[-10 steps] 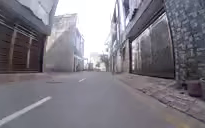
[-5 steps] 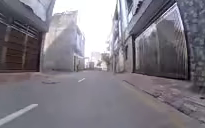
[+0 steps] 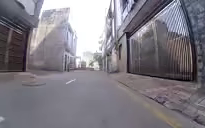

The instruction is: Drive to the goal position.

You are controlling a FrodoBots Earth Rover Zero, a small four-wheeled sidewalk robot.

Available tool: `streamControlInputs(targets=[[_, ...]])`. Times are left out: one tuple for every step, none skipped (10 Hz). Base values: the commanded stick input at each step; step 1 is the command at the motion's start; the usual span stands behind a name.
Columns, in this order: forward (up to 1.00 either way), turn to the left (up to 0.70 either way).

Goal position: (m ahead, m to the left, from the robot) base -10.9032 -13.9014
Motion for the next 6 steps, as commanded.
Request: streamControlInputs(targets=[[1.00, -0.27], [1.00, -0.27], [1.00, -0.27], [1.00, -0.27], [1.00, -0.23], [1.00, 0.00]])
